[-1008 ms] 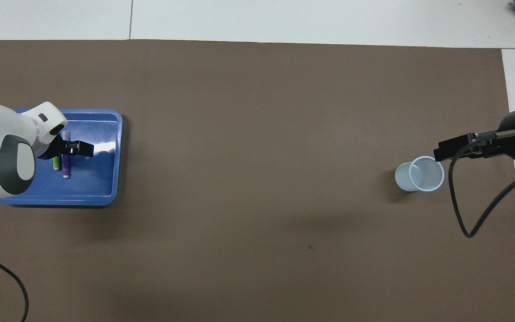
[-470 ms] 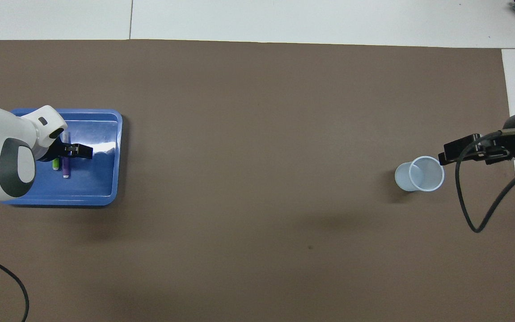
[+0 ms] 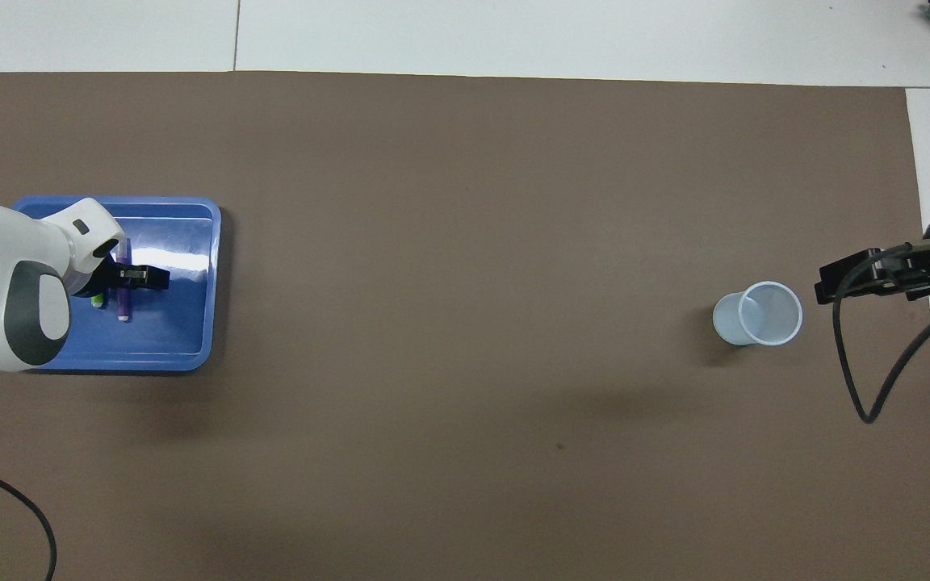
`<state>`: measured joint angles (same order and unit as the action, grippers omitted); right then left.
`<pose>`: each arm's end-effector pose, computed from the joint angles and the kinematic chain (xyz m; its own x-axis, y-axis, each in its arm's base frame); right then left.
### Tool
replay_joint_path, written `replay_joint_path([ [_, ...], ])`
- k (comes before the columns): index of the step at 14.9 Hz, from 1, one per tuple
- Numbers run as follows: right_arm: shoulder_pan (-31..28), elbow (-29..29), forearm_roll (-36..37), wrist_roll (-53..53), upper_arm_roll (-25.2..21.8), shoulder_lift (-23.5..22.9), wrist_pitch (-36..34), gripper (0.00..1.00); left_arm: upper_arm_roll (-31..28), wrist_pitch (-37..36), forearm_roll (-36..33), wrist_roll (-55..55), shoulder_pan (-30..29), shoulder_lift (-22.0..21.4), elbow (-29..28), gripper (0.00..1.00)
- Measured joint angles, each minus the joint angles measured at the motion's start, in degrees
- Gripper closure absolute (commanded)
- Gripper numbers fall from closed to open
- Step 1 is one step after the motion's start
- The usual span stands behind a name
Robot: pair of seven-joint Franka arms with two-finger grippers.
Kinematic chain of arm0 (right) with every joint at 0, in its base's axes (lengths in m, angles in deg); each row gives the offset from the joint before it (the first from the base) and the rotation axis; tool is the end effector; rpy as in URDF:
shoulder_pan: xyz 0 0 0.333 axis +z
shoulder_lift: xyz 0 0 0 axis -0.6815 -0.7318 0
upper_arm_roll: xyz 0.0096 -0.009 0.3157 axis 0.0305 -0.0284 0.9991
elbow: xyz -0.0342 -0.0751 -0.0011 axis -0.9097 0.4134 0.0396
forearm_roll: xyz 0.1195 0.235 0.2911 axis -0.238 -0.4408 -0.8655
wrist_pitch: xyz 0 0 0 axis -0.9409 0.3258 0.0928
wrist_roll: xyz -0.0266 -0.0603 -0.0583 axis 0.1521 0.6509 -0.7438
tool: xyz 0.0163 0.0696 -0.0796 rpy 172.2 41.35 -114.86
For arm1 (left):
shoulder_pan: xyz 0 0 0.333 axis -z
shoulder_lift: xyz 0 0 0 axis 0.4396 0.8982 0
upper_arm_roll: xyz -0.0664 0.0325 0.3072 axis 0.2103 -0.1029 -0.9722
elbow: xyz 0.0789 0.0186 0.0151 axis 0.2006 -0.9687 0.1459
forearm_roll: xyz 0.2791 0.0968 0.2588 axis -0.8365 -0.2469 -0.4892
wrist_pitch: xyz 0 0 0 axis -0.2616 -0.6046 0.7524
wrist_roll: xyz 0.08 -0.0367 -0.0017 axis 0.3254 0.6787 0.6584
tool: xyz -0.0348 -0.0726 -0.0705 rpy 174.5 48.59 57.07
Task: Transfer and insert pens with both arms
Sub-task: 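Reach the left gripper down to the purple pen in the tray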
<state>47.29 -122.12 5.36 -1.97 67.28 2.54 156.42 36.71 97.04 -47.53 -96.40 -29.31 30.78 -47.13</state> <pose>0.5435 0.0026 0.6077 0.9941 0.0239 -0.1061 0.0223 -0.9996 -0.0159 0.5904 0.0517 0.2911 0.9939 -0.1029 0.0388 -0.1034 -0.9946 0.0124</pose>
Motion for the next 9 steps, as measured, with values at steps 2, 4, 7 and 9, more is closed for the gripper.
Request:
replay_joint_path([
  [2, -0.3, 0.2, 0.2, -1.0, -0.2, 0.1, 0.0, 0.0, 0.0, -0.7, 0.0, 0.0, -0.1, -0.2, 0.1, 0.9],
  [4, -0.3, 0.3, 0.4, -1.8, -0.5, 0.1, 0.0, 0.0, -0.1, -1.8, 0.0, 0.0, -0.1, -0.2, 0.5, 1.0],
  [7, -0.1, 0.5, 0.4, -2.0, -0.1, 0.2, 0.0, 0.0, -0.1, -3.3, 0.0, 0.8, -0.1, -0.2, 1.0, 1.0],
  [9, 0.2, 0.6, 0.1, -2.0, 0.8, 0.2, 0.0, 0.0, -0.1, -7.1, 0.0, 1.4, -0.1, -0.1, 2.6, 1.0],
])
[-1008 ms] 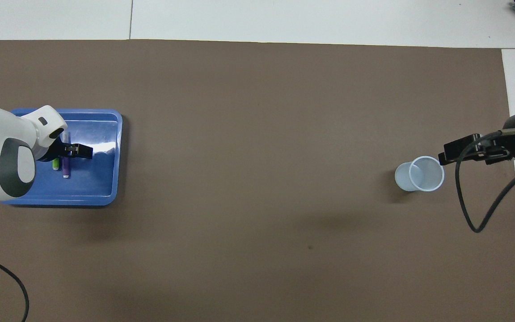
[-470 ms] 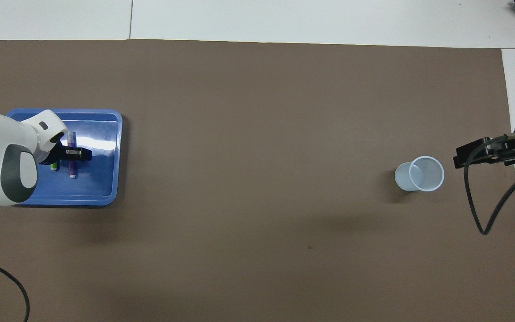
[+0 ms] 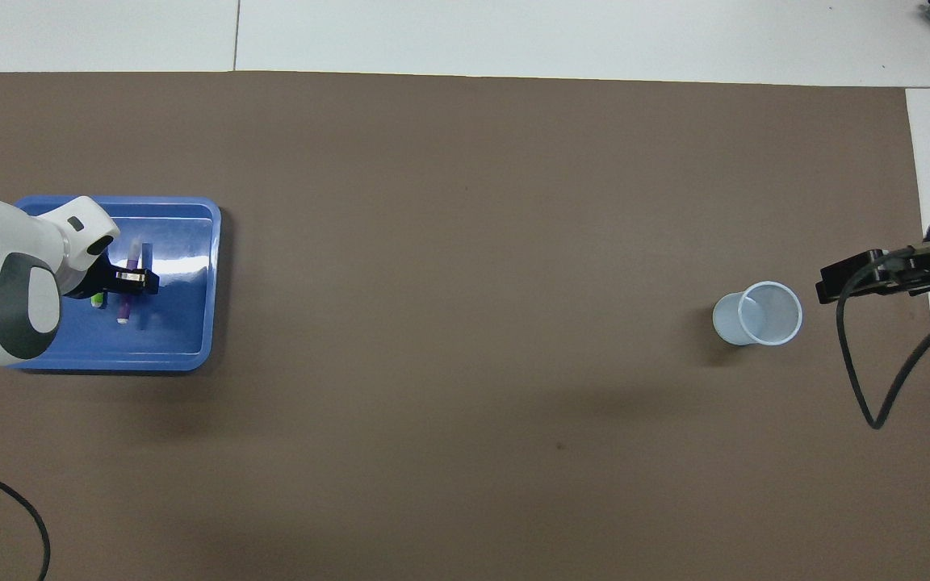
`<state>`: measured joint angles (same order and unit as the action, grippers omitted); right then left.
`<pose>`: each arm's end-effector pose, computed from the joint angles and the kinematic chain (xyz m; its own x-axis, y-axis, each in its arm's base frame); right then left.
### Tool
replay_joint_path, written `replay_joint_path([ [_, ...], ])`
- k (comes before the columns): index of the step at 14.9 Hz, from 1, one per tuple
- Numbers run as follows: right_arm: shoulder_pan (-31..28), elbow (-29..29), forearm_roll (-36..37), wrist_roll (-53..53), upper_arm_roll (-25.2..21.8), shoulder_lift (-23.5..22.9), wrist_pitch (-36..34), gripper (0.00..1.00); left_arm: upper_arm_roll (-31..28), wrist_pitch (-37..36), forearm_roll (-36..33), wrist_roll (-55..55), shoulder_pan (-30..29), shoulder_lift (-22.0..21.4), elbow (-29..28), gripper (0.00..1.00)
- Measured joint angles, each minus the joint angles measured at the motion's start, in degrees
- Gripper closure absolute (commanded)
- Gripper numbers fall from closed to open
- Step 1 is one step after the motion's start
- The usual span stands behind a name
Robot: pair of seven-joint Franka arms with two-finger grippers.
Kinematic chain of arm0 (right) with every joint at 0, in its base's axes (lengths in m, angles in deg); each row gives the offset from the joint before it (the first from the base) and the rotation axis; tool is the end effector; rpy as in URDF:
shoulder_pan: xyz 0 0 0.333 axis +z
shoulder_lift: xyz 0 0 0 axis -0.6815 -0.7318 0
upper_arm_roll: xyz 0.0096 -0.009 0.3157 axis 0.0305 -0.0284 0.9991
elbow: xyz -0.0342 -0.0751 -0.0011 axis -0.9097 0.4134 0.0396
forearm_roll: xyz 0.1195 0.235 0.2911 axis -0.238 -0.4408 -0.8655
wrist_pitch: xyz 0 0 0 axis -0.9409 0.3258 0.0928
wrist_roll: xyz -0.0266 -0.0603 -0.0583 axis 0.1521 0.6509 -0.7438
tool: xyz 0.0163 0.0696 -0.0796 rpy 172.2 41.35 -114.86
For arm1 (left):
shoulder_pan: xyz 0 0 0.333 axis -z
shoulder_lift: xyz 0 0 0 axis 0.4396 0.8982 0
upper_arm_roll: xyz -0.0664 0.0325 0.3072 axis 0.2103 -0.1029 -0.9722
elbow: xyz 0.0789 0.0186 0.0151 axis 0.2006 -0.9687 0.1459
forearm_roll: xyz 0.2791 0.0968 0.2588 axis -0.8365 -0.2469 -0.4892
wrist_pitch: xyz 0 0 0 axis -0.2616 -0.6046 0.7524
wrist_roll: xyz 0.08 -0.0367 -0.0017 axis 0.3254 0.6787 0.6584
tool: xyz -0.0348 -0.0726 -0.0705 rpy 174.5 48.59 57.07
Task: Transfer and insert pens with both arms
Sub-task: 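Reach the left gripper down to the purple pen in the tray, then grasp the purple pen with the left gripper while the right gripper approaches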
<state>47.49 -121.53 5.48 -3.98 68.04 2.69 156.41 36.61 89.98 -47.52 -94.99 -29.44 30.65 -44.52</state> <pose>0.5430 0.0115 0.6138 0.9928 0.0754 -0.0929 0.0741 -0.9971 -0.0170 0.5914 0.0534 0.3009 0.9964 -0.0774 -0.0352 -0.0764 -0.9967 0.0292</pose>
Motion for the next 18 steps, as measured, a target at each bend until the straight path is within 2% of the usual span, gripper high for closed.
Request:
replay_joint_path([
  [4, 0.4, 0.0, -2.4, 0.2, 1.8, 0.0, 0.0, 0.0, 0.0, -8.9, 0.0, 0.7, 0.0, -0.1, 6.6, 1.0],
  [12, 1.3, -0.1, -18.5, 10.9, 4.2, 0.0, 1.9, 0.0, 0.0, -9.0, 0.0, 1.1, 0.0, 0.1, 6.5, 1.0],
  [15, 3.3, -1.0, -23.7, 15.4, 4.3, -0.1, 4.9, 0.0, 0.1, -9.0, 0.1, 3.6, 0.0, 0.1, 6.5, 1.0],
  [18, 5.5, -3.7, -27.9, 18.0, 4.4, -0.2, 10.1, 0.0, 0.1, -9.0, 3.2, 8.1, 0.0, 0.1, 6.4, 1.0],
])
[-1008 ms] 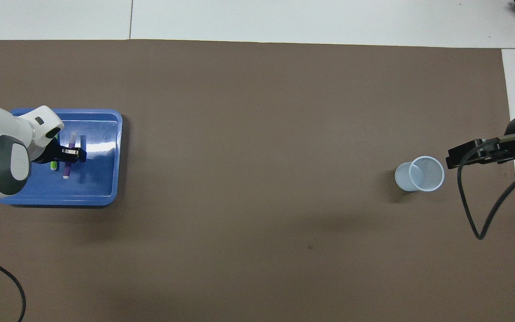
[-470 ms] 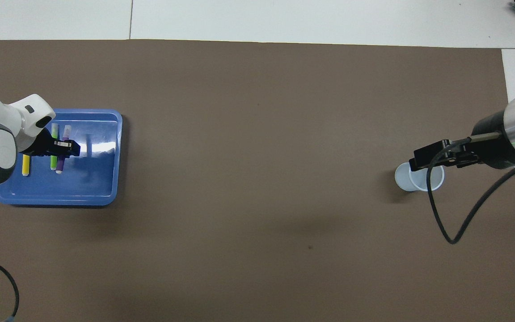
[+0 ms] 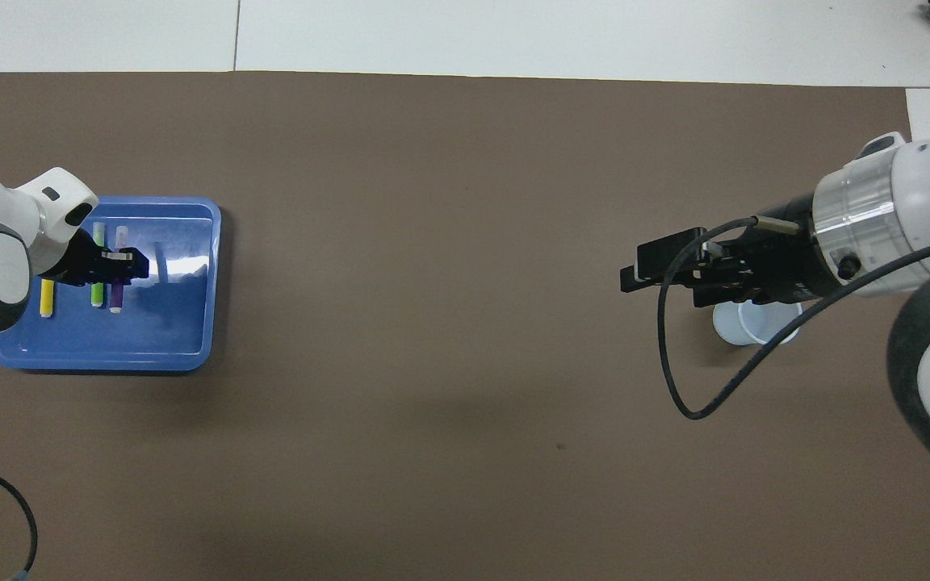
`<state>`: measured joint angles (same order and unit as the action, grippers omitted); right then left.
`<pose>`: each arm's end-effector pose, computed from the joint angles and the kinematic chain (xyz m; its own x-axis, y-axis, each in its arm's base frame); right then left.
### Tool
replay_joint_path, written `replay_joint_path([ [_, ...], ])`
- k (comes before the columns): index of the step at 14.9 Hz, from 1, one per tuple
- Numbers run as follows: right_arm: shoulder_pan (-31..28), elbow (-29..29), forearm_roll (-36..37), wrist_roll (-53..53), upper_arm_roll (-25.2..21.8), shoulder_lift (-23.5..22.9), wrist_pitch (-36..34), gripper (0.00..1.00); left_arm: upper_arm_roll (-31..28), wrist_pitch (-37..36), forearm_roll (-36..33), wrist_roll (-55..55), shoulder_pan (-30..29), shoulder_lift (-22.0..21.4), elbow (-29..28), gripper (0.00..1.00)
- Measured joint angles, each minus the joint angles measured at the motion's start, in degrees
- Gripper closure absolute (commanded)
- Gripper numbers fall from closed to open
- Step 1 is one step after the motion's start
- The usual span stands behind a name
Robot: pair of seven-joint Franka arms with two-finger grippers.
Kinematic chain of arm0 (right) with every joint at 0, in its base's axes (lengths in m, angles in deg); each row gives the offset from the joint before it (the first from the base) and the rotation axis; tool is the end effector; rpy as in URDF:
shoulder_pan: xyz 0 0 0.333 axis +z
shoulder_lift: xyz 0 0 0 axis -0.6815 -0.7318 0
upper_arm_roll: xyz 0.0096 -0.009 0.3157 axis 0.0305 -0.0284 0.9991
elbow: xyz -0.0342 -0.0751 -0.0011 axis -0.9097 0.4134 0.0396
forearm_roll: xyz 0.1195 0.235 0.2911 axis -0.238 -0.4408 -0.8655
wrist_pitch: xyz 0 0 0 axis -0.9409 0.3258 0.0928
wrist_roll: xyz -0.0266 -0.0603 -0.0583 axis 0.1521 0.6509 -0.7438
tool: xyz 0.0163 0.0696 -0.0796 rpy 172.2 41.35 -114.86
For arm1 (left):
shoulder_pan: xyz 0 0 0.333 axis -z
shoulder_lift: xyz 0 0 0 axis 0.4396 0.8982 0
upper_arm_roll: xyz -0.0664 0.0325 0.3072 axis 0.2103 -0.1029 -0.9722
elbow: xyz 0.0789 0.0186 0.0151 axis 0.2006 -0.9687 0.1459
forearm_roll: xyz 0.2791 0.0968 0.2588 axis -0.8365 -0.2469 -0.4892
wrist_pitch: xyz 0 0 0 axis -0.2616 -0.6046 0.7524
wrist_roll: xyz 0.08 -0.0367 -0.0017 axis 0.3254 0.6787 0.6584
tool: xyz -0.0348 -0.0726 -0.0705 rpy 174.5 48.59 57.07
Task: Transfer and insert pens with both arms
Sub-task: 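Grasp the purple pen with the left gripper while the right gripper approaches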
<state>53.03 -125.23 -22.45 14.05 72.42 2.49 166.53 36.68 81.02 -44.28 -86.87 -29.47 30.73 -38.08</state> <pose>0.5423 0.1535 0.6083 0.9897 -0.0797 -0.1187 -0.1261 -0.8778 -0.4621 0.6072 0.0506 0.3358 0.9927 0.0877 -0.0829 0.0940 -0.9927 0.0752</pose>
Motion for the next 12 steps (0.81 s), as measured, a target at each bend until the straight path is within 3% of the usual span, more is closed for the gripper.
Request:
replay_joint_path([
  [5, 3.0, -2.8, -5.4, 3.4, 0.0, -0.6, 5.3, 0.0, 0.0, 0.0, 4.6, 6.5, -0.1, 0.0, -0.1, 1.0],
  [12, 4.9, -5.2, -11.1, 4.7, 0.0, -1.4, 11.8, 0.0, 0.6, -0.1, 4.8, 13.8, 0.7, -1.5, 0.1, 1.0],
])
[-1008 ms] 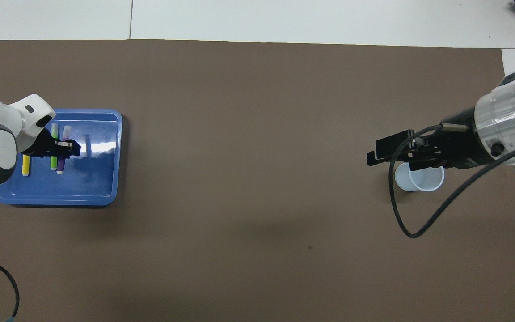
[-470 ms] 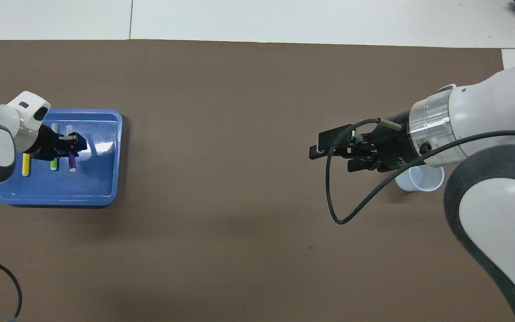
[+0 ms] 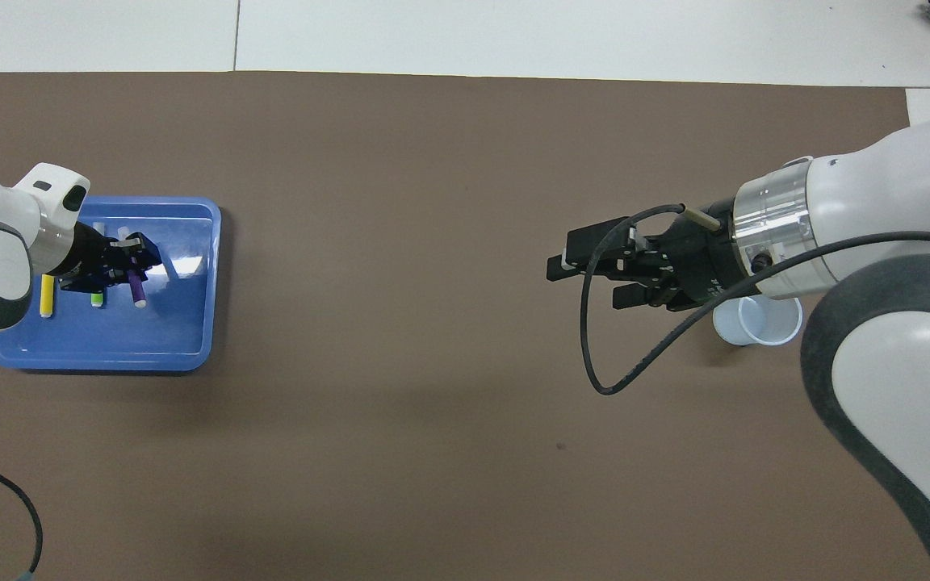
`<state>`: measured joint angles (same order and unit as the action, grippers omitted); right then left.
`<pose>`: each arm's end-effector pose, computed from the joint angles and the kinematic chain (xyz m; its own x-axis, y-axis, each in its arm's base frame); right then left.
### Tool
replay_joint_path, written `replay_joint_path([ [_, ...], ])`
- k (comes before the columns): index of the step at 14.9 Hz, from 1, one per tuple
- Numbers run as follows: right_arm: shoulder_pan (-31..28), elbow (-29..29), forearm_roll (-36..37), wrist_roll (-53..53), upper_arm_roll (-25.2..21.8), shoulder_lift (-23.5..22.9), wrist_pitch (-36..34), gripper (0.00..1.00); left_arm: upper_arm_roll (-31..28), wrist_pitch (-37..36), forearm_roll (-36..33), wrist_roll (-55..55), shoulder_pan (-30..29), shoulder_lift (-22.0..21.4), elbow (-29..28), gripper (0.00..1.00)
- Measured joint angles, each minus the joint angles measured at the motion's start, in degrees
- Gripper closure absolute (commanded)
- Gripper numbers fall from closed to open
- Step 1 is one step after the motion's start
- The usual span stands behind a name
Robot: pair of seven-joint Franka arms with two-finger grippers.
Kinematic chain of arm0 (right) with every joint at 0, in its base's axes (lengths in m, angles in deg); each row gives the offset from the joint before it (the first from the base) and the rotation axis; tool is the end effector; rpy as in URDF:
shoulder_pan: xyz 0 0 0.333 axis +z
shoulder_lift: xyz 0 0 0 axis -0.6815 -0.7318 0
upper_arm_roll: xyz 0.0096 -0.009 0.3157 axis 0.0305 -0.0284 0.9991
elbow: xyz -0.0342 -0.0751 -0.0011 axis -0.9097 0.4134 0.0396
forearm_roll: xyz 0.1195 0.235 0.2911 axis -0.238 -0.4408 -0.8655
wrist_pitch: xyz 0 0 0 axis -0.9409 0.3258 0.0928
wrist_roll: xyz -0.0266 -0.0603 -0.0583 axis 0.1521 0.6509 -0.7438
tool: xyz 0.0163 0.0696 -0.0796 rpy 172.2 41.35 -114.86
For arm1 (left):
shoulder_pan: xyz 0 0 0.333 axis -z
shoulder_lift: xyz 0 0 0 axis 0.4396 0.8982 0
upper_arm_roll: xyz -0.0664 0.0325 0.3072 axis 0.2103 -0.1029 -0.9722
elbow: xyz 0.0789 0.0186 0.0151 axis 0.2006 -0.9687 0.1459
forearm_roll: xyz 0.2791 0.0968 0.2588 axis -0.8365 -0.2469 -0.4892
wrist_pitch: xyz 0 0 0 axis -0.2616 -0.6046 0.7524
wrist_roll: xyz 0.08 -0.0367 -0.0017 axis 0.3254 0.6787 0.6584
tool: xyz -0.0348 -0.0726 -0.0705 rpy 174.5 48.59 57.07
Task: Transfer and insert pens with both arms
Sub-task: 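Grasp the purple pen with the left gripper while the right gripper approaches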
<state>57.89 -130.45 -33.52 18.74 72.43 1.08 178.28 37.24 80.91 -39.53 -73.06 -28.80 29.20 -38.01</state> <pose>0.5488 0.2068 0.5747 0.9692 -0.1746 -0.1738 -0.2449 -0.7590 -0.6033 0.6085 0.0341 0.3528 0.9357 0.3409 -0.0913 0.3505 -0.9277 0.1285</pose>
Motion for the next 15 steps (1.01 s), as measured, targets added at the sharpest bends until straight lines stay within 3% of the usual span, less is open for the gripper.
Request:
replay_joint_path([
  [5, 3.5, -0.4, -3.9, 2.9, 0.0, -3.4, 8.2, 0.0, 0.1, -2.0, 0.0, 4.6, 2.4, -4.3, 0.0, 1.0],
  [11, 7.1, -0.5, -12.5, 6.0, 0.0, -6.3, 18.0, 0.0, 0.2, -2.9, 0.0, 19.1, 8.4, -6.2, 0.0, 1.0],
  [15, 8.9, -0.1, -10.6, 4.8, 0.1, -7.2, 19.7, 0.0, 0.3, -4.9, -1.5, 31.8, 13.5, -8.5, 0.1, 1.0],
])
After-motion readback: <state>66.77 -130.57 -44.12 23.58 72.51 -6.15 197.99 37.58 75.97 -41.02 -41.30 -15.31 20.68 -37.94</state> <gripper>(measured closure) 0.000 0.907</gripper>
